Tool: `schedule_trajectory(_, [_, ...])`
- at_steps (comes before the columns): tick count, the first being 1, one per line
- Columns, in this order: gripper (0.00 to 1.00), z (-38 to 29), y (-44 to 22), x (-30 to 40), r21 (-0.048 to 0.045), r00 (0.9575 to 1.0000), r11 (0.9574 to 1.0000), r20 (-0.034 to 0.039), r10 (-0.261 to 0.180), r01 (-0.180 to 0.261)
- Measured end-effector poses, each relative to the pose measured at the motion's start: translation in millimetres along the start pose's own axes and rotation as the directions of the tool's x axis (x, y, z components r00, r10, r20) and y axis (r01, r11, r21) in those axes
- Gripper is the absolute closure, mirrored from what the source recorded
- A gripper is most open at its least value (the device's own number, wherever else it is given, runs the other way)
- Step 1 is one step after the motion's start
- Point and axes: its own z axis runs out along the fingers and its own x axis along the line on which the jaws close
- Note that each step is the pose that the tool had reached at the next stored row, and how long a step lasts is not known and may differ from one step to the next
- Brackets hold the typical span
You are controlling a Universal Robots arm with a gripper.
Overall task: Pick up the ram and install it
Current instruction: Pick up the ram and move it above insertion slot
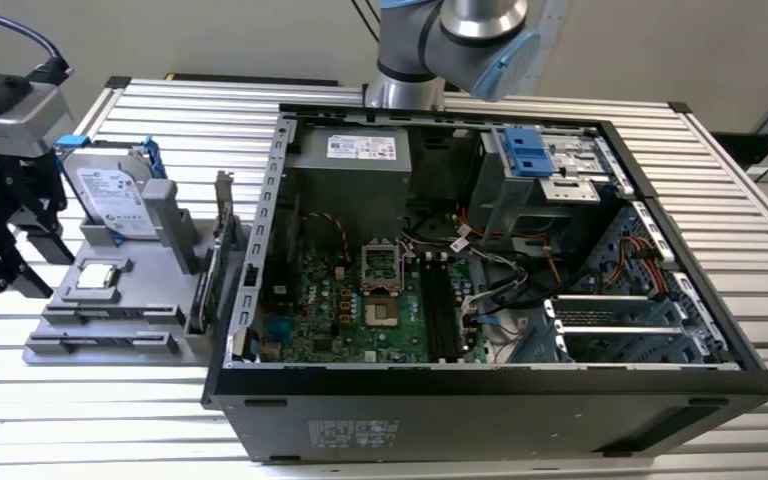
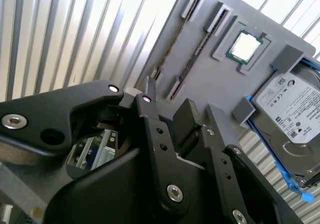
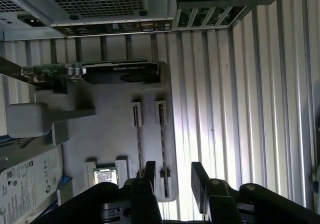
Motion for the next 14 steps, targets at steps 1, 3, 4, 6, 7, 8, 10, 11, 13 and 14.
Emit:
schedule_trajectory(1, [0.0,0.9,-0.1,0.0,0.0001,1.0,1.0,0.0001,0.0,0.0])
schedule_trajectory(3, [0.0,2.9,-0.2,0.1,0.0001,1.0,1.0,0.0001,0.0,0.0])
schedule_trajectory(4, [0.0,3.8,-0.3,0.1,0.0,1.0,1.0,0.0,0.0,0.0])
schedule_trajectory(6, [0.0,5.7,-0.3,0.1,0.0,1.0,1.0,0.0001,0.0,0.0])
schedule_trajectory(7, [0.0,6.7,-0.4,0.1,0.0,1.0,1.0,0.0,0.0,0.0])
schedule_trajectory(8, [0.0,7.6,-0.4,0.1,0.0,1.0,1.0,0.0,0.0,0.0])
schedule_trajectory(10, [0.0,9.3,-0.5,0.1,0.0001,1.0,1.0,0.0001,0.0,0.0])
schedule_trajectory(11, [0.0,10.3,-0.5,0.2,0.0,1.0,1.0,0.0,0.0,0.0])
schedule_trajectory(13, [0.0,12.0,-0.6,0.2,0.0001,1.0,1.0,0.0001,0.0,0.0])
schedule_trajectory(14, [0.0,12.8,-0.7,0.2,0.0001,1.0,1.0,0.0001,0.0,0.0])
